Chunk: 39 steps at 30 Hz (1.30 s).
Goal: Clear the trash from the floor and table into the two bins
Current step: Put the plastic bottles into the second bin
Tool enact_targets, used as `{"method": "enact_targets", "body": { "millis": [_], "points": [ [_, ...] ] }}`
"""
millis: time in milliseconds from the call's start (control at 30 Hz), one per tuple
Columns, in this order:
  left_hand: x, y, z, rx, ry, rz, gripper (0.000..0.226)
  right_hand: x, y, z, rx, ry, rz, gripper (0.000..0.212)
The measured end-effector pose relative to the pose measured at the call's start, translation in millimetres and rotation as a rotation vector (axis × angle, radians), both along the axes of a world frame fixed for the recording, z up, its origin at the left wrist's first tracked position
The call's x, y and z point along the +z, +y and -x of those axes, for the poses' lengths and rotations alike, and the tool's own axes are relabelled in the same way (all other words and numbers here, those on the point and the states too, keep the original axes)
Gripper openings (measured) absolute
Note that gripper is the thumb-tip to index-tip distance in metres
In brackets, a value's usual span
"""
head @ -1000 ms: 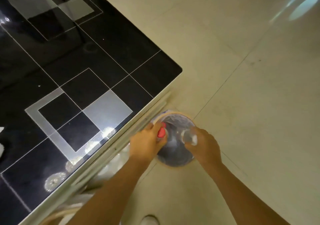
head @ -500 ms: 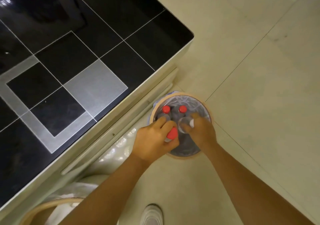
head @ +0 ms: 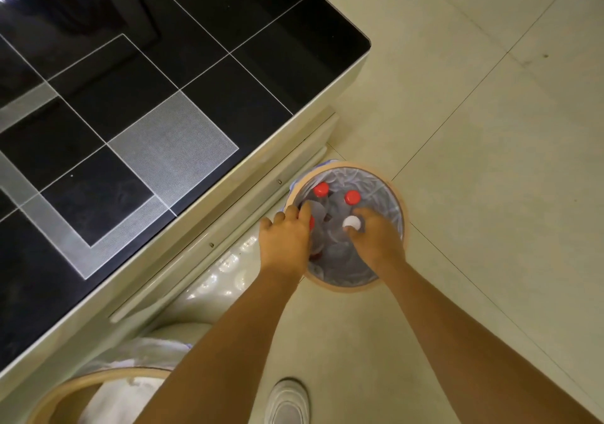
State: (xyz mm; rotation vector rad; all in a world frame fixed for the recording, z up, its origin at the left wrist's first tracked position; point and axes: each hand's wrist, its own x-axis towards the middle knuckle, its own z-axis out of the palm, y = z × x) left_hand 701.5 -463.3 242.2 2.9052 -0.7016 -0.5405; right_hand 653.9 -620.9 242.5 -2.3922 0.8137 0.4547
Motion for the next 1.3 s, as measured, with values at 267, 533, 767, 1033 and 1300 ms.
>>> {"method": "enact_targets", "body": {
  "millis": [267, 533, 767, 1033, 1300],
  "points": [
    [26.7, 13.3, 2.9, 0.106, 0.019, 0.182, 0.029, 31.1, 32.8, 2.3, 0.253, -0.230, 0.233, 0.021],
    [108.1, 64.5, -6.0, 0.251, 0.174, 0.626, 0.029, 95.1, 88.7, -7.5, 0.228, -0.376, 0.139, 0.039],
    [165.8, 198.2, -29.4, 0.375, -0.084, 0.681, 0.029, 151.9, 181.6, -36.2, 0.417, -0.763, 0.205, 0.028],
    [170.7, 364.9, -74.4, 0.480, -0.254, 0.349, 0.064, 184.0, 335.4, -94.6, 0.555, -0.635, 0.112, 0.033],
    [130.1, 448.0, -87.1, 0.140, -0.003, 0.160, 0.093, 186.6, 422.4, -140.1, 0.617, -0.517, 0.130, 0.028]
  ]
}}
